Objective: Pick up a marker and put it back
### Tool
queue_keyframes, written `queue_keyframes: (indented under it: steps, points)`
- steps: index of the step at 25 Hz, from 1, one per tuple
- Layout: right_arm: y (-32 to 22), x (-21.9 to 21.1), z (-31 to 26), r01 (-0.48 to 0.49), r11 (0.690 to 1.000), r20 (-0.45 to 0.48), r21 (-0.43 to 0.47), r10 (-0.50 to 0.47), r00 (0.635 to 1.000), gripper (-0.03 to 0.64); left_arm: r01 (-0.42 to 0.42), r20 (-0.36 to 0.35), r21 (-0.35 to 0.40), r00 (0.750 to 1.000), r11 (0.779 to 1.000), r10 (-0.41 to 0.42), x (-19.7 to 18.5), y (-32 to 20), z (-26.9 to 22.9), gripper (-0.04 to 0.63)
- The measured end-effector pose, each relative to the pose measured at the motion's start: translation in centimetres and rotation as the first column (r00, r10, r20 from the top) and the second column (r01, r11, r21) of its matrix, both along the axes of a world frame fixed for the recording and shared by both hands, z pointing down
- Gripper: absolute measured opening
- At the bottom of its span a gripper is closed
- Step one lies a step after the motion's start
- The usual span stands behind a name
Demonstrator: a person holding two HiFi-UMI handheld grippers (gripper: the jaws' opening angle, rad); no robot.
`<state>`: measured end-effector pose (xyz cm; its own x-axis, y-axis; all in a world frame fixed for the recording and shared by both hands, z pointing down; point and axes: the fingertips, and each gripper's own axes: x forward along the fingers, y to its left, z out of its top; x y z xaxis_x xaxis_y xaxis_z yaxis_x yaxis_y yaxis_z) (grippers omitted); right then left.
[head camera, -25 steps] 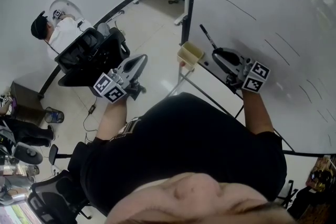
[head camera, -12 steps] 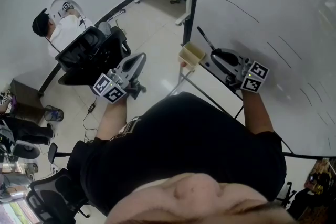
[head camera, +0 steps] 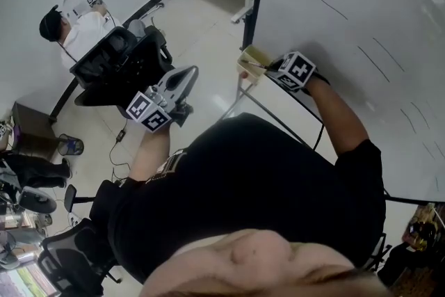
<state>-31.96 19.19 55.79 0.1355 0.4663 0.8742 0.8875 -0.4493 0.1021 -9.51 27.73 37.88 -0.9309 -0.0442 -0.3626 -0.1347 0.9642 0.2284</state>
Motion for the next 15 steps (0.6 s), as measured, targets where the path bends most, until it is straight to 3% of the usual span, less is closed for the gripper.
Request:
queue_keyframes:
  steps: [3,6,15]
  points:
    - [0.3,-0.7,3.3,-0.001,0.988,0.123,0.152,-0.018,0.992,0.049,-0.006,-0.012,-0.001,1.0,1.0,0.006,-0.1,-0.5,0.7,0.003]
    - [-0.7,-1.1,5.3,-0.069,0.953,0.191,0.296,0.011,0.981,0.049,-0.009,-0.026,-0.003,1.0,1.0,0.009,0.1,-0.7,1.3,0.003]
    - [0.8,-0.8,8.8,-0.071,0.915,0.254,0.397,-0.035,0.967,0.049,-0.015,-0.054,-0.005,0.998,1.0,0.014,0.4,-1.0,2.0,0.003]
